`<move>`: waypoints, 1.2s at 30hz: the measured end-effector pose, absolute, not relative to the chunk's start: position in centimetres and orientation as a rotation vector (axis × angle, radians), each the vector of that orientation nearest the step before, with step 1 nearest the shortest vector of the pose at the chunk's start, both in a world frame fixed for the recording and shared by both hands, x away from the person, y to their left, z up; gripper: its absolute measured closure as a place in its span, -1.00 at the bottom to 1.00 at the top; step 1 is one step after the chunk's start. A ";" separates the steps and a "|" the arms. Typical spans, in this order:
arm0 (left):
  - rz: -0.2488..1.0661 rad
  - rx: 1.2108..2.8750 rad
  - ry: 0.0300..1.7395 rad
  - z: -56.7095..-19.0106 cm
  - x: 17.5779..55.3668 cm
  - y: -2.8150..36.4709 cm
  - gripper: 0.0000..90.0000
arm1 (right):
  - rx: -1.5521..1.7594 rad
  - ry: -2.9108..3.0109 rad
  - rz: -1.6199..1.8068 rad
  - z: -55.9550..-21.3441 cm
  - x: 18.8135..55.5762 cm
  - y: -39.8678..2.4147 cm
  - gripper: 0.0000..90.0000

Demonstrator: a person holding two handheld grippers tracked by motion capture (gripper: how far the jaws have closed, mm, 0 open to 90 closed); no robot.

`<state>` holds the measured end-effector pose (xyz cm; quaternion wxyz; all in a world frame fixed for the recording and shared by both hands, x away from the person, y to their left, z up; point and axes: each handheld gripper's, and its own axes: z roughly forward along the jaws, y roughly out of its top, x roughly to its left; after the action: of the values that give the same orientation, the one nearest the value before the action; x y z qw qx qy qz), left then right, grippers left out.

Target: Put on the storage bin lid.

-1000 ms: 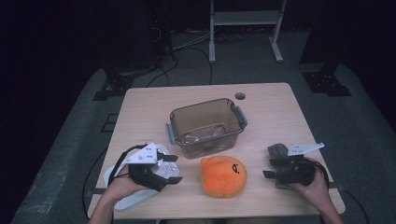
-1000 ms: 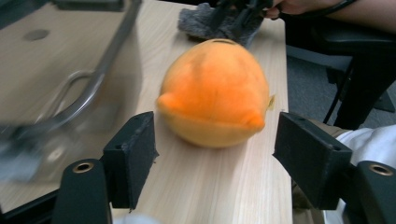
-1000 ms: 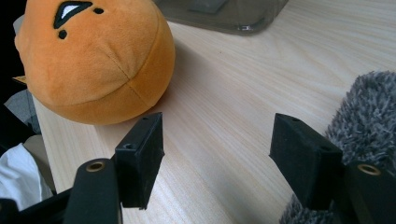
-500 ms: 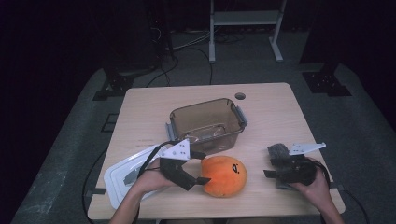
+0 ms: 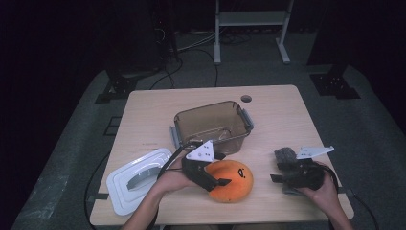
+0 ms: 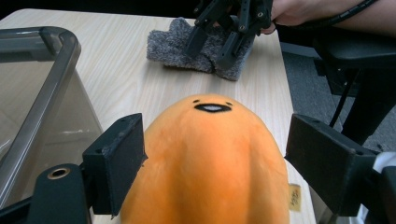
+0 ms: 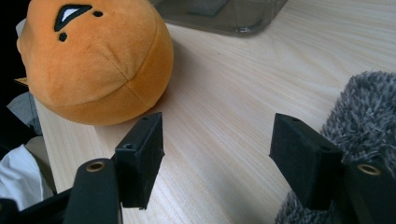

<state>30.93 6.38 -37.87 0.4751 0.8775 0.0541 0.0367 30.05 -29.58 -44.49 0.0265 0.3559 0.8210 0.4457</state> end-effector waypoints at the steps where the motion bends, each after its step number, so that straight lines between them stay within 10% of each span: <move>1: 0.087 2.148 0.127 -38.0 31.0 6.2 -0.55 | 1.099 2.536 1.377 -44.5 30.1 -29.6 -0.25; 36: 0.017 2.257 0.112 -41.0 32.0 3.8 0.21 | 1.096 2.542 1.378 -44.5 30.1 -29.5 -0.25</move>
<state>31.96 3.78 -40.96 0.4265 0.9033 0.0449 0.0070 30.07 -29.51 -44.52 0.0246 0.3543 0.8218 0.4455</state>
